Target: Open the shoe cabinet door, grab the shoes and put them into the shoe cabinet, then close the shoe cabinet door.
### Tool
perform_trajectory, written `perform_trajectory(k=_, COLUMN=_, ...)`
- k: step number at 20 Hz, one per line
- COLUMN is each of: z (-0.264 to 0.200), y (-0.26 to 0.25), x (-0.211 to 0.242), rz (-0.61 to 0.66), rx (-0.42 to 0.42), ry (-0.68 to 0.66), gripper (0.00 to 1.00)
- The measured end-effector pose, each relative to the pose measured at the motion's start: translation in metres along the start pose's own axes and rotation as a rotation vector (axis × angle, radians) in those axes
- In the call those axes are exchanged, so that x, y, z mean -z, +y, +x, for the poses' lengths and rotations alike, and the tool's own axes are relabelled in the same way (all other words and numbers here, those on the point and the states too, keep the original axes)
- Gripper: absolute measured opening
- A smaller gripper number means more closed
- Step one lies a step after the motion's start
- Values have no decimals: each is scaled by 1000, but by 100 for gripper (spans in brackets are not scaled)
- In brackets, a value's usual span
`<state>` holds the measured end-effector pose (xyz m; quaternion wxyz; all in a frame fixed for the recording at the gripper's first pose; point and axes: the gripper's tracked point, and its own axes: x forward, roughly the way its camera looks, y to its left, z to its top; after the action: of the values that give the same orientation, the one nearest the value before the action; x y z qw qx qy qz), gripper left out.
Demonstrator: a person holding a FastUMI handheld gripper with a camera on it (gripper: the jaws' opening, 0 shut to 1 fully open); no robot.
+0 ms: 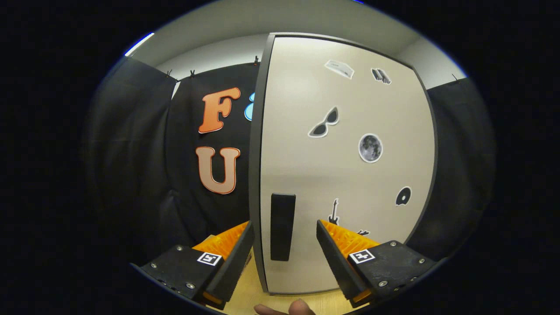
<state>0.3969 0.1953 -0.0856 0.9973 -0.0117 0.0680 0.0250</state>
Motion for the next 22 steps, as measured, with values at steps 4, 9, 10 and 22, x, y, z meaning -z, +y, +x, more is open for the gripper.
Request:
perform_trajectory(k=4, z=-60, y=-7, x=1, rz=-34, rx=32, ry=16, gripper=91)
perform_trajectory(k=9, z=-140, y=-27, x=-25, rz=-6, rx=51, ry=-20, gripper=92)
perform_trajectory(k=10, z=-155, y=-32, x=-29, rz=-3, rx=52, ry=-25, gripper=92)
perform_trajectory(k=22, z=-289, y=-136, x=-46, rz=55, rx=56, ry=-92, gripper=94)
